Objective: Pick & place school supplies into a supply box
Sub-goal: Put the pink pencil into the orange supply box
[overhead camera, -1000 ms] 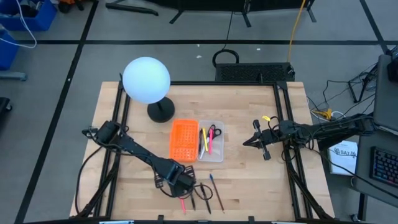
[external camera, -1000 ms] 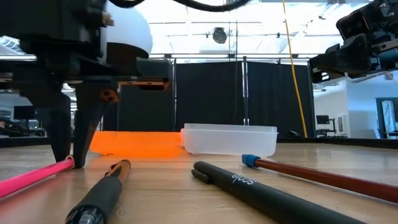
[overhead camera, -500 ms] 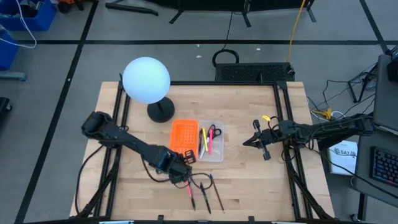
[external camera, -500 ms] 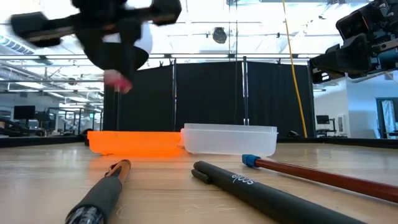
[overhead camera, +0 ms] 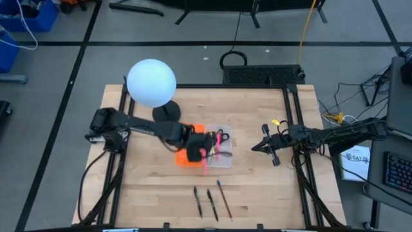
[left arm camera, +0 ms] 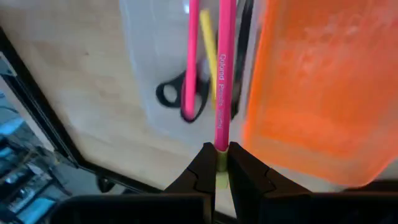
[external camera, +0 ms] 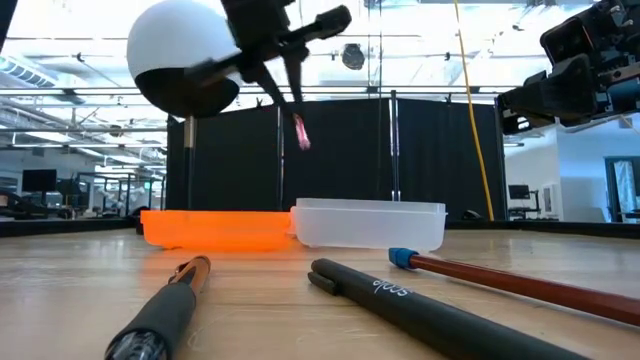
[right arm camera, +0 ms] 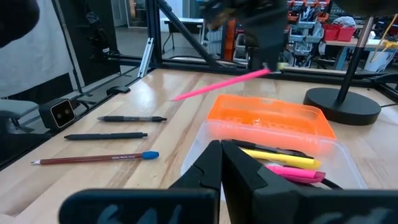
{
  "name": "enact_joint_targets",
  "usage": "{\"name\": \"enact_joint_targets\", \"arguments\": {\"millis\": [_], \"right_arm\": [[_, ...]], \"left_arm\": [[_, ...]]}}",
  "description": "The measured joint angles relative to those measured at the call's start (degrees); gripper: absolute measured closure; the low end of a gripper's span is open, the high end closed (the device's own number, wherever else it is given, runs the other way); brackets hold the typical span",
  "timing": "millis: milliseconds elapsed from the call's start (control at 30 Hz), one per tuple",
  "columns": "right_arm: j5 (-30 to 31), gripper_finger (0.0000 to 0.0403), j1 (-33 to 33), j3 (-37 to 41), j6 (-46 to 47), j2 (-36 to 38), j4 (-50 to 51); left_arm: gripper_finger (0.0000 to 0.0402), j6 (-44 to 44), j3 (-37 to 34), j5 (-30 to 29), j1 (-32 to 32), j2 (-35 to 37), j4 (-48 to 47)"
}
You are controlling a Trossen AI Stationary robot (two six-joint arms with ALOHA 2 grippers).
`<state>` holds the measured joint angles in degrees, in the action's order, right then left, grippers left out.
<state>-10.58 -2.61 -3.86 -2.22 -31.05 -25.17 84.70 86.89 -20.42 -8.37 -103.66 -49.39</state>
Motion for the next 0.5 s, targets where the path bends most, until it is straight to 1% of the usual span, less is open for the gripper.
{"name": "enact_joint_targets", "arguments": {"millis": [133, 200, 333, 433, 500], "right_arm": [[0.0, 0.0403, 0.0, 0.0, -0.6, 0.0, -0.3], [0.0, 0.0403, 0.0, 0.0, -1.5, 0.0, -0.3], [0.0, 0.0403, 0.0, 0.0, -1.6, 0.0, 0.1], [0.0, 0.0403, 0.0, 0.0, -1.5, 0.0, 0.2], [0.0, 0.0403, 0.0, 0.0, -1.5, 0.0, 0.1]], "left_arm": [[0.0372, 7.2, 0.0, 6.0, 4.9, 0.0, 7.2], [0.0372, 10.1, 0.0, 8.1, 7.0, 0.0, 9.6], [0.0372, 14.4, 0.0, 12.7, 10.9, -0.8, 12.6], [0.0371, 16.2, 0.0, 17.2, 12.9, -2.5, 13.1], [0.0371, 17.2, 0.1, 18.5, 13.7, -4.2, 13.2]]}}
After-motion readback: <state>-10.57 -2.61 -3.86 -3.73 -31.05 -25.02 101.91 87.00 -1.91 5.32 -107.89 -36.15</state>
